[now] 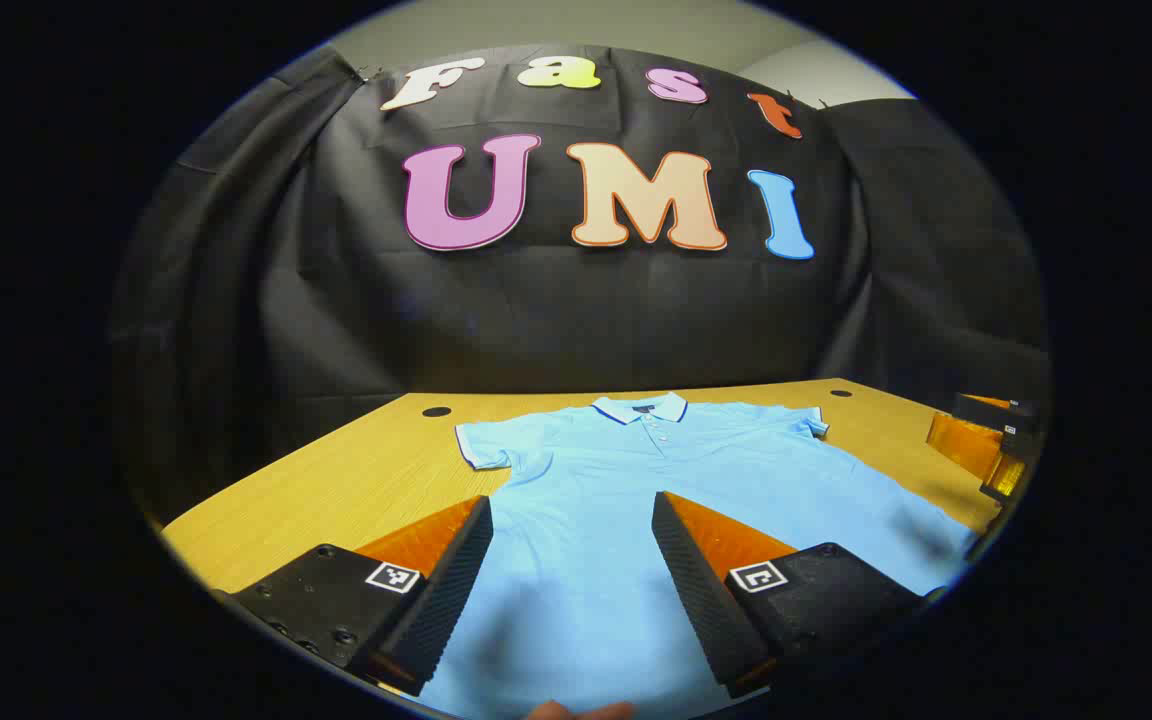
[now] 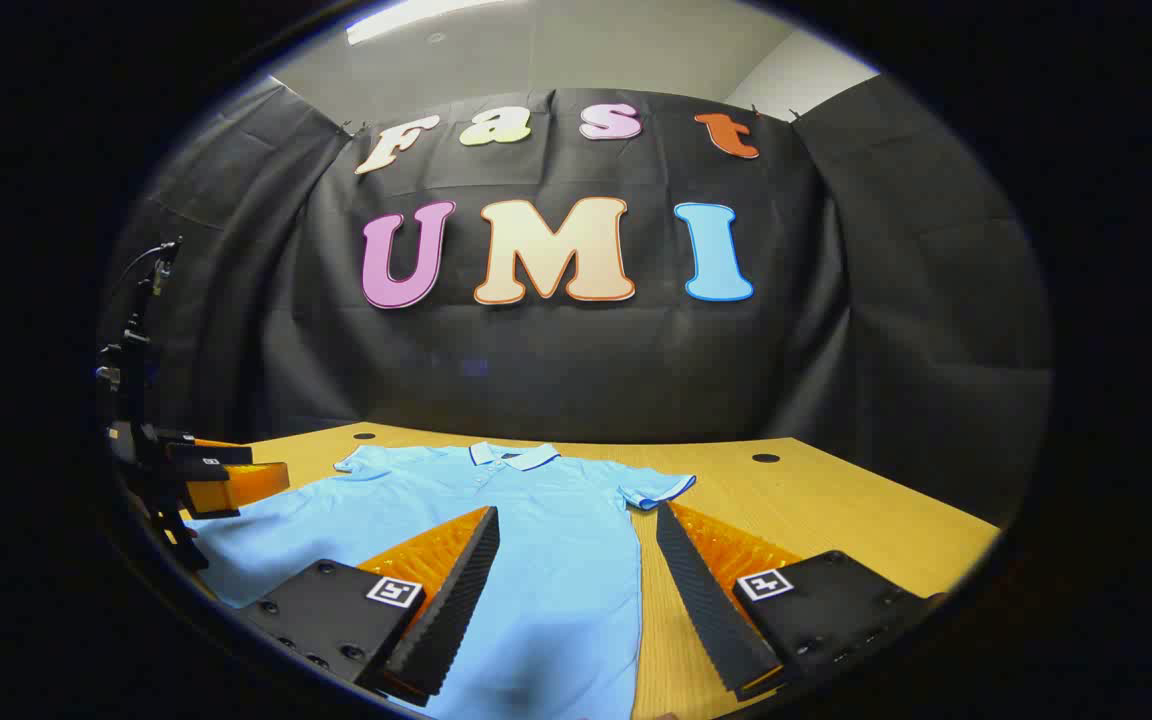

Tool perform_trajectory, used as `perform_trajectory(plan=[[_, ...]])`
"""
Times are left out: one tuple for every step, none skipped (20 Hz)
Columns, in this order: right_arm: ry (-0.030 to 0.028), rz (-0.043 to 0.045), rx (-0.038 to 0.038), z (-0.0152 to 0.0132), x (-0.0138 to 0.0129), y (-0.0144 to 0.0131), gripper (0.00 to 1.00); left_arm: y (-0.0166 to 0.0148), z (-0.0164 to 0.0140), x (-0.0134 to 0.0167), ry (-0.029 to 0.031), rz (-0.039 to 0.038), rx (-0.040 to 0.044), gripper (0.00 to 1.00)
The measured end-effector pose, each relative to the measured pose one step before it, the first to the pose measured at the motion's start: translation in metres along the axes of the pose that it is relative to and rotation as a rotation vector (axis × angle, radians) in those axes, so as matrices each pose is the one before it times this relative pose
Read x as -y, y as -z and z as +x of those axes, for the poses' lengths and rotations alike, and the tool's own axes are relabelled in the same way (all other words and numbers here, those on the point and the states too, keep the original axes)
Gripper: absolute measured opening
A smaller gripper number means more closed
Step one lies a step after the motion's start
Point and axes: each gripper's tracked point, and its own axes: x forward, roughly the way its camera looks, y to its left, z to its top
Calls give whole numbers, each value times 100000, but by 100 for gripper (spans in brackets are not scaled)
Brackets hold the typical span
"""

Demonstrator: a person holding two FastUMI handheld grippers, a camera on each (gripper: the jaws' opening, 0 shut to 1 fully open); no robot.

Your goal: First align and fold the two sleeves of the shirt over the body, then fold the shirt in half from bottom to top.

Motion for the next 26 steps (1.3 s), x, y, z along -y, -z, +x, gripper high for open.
perform_trajectory(plan=[[-110, 55, -284, -20, -16, 41, 98, 125, -58, -21, -161, 28, -21, 96], [-112, 232, -192, 8, -12, 75, 98, -17, -55, -28, -48, 24, -3, 96], [-119, 498, -276, 45, -52, -19, 98, -1, 77, 5, 65, -60, 37, 96], [-328, 626, -368, 68, -56, 178, 98, -125, -31, -26, 20, -275, 386, 95], [-296, 533, -511, 36, -86, 62, 98, 38, -18, -95, -491, -284, 444, 96], [-156, 367, -611, -3, -66, 227, 98, -101, -55, 1, -218, -49, 308, 96], [-127, 119, -737, 114, 16, 42, 98, -89, -77, 90, 353, 26, 690, 96], [-240, 64, -381, 80, -54, 104, 95, -42, 38, 81, 330, -56, 89, 96], [-1138, 82, -325, 6, -132, -98, 98, 45, 20, 22, 288, -161, 160, 95], [-1360, 170, -633, 26, -263, 96, 98, -4, -4, -5, 49, -126, 154, 96], [-581, 172, -763, 22, 8, -18, 98, 50, -27, 19, 94, 26, 9, 96], [-154, -95, -364, -30, 223, -8, 98, -13, 101, 35, 179, 71, -70, 96], [-9, -16, -586, 50, 153, -89, 98, 150, 61, 52, 14, 118, -610, 95], [-243, -12, -483, -69, 84, 11, 98, 102, 110, -49, -224, 95, -816, 96], [-302, -132, -552, 84, 140, -123, 98, 192, -60, -53, -72, 161, -604, 96], [-334, -246, -1057, 103, 52, -9, 98, -70, -40, -39, -280, 88, -236, 96], [-521, -214, -1565, 100, 112, 13, 98, -92, -10, 10, 351, -45, 531, 96], [-594, -546, -1521, 190, 87, -79, 98, -168, 6, 72, 238, -165, 309, 96], [-304, -453, -1252, 175, 119, -411, 98, 147, 59, 30, 64, -21, -143, 96], [-596, -845, -850, 172, 196, -524, 98, 99, 61, 5, 38, 105, -647, 96], [218, -535, -643, 282, 369, -734, 98, 97, -18, -97, -350, -57, -245, 96], [22, -449, -715, 489, 341, -644, 98, -9, 3, 65, 434, -48, -227, 96], [19, -446, -856, 597, 311, -717, 99, -104, 8, 111, 476, -175, 296, 96], [180, -621, -675, 697, 255, -718, 98, 23, -121, -66, 44, -179, 35, 95], [-316, -2011, -1402, 788, 171, -598, 98, -180, -85, -57, -243, -129, 788, 96], [1695, -3609, -1012, 862, 673, -382, 98, -84, -63, -42, -337, -59, 966, 96]])
